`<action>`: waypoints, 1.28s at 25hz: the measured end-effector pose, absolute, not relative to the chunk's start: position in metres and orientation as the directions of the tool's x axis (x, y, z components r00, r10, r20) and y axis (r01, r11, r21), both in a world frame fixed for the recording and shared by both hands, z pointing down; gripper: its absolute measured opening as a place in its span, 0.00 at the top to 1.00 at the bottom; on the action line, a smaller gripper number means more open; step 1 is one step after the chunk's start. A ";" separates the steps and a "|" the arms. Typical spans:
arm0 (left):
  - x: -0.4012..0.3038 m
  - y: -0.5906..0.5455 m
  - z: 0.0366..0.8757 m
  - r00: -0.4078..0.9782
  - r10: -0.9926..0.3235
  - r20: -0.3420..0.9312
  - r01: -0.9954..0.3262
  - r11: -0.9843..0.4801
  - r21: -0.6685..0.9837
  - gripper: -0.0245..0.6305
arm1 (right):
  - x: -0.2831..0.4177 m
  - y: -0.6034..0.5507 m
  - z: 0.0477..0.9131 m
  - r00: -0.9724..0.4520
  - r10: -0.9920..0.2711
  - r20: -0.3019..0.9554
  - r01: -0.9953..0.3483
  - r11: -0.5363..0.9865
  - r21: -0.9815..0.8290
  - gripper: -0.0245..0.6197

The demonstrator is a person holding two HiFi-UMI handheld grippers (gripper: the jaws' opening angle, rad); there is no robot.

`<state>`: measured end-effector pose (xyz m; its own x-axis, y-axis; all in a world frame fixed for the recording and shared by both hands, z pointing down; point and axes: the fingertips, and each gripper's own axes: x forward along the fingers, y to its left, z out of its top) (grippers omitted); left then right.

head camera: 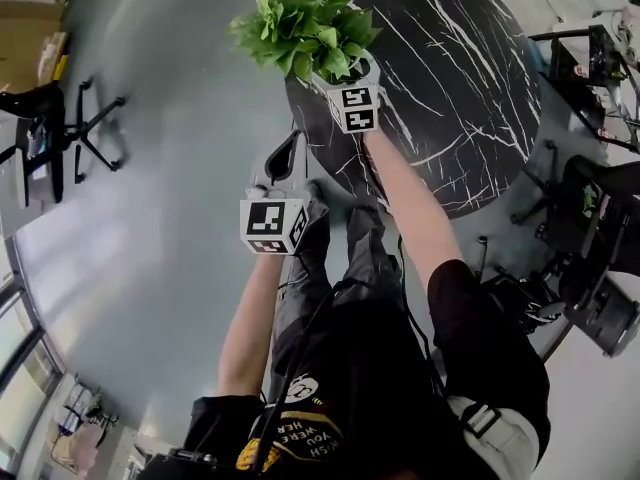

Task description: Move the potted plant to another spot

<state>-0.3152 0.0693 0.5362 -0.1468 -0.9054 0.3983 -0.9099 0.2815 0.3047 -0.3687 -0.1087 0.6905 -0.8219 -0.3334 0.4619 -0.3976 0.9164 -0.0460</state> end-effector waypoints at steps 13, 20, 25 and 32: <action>-0.274 0.083 0.484 -0.137 -0.914 0.383 -0.903 0.274 0.332 0.96 | -0.217 -0.005 0.526 -0.849 -0.328 0.415 -0.430 0.885 -0.179 0.96; -0.231 0.086 0.421 -0.188 -0.922 0.339 -0.890 0.305 0.338 0.96 | -0.171 0.033 0.432 -0.906 -0.253 0.339 -0.328 0.926 -0.188 0.96; -0.198 0.070 0.397 -0.160 -0.936 0.312 -0.929 0.250 0.272 0.96 | -0.157 0.025 0.412 -0.911 -0.253 0.324 -0.319 0.933 -0.169 0.96; -0.192 0.059 0.372 -0.175 -0.948 0.265 -0.938 0.242 0.249 0.96 | -0.149 0.031 0.387 -0.927 -0.246 0.285 -0.292 0.948 -0.131 0.96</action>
<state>-0.1915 0.0590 0.3717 -0.1747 -0.9483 0.2649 -0.9378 0.2423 0.2486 -0.1489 0.0309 0.3874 -0.9266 -0.2457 0.2847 -0.2915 0.9476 -0.1309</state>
